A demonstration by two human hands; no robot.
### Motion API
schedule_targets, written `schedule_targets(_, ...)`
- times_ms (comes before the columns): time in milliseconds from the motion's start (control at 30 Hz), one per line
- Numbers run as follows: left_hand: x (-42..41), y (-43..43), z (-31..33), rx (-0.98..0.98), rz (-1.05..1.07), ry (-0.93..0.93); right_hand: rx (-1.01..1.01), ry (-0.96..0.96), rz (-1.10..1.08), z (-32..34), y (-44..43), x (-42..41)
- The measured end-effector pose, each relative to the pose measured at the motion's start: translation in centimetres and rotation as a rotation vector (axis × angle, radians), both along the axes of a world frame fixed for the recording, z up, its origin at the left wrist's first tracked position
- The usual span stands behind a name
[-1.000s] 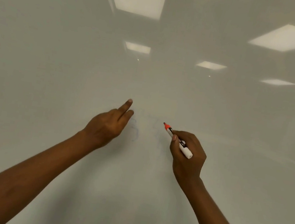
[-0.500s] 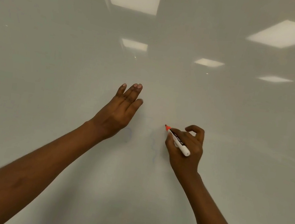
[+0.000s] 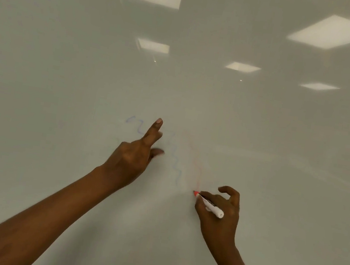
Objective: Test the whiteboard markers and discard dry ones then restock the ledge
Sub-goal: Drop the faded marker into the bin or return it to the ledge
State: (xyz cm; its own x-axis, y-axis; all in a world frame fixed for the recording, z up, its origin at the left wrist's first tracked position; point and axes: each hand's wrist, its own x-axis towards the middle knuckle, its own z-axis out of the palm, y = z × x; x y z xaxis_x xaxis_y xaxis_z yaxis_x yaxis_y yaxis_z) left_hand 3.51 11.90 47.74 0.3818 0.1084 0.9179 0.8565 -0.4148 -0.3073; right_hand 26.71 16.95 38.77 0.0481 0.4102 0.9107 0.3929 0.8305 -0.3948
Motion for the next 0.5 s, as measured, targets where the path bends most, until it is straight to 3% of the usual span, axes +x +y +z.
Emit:
schedule_targets(100,1.1,-1.0,-2.0,-0.171,-0.252,-0.102,-0.195,0.175,0.275,3.0,-4.4,-0.8)
schedule_targets(167,1.8,-1.9,-3.2,-0.265,-0.372,-0.182,-0.16,0.202,0.423,4.0,-6.9,-1.0)
schedule_targets(300,3.4,-3.7,-4.4,-0.371,-0.629,-0.255,-0.125,0.084,0.434,3.6,-9.7,-2.0)
schedule_targets(500,5.0,-6.2,-4.8,-0.399,-0.687,-0.332,-0.14,-0.014,0.418,2.5,-10.9,-3.2)
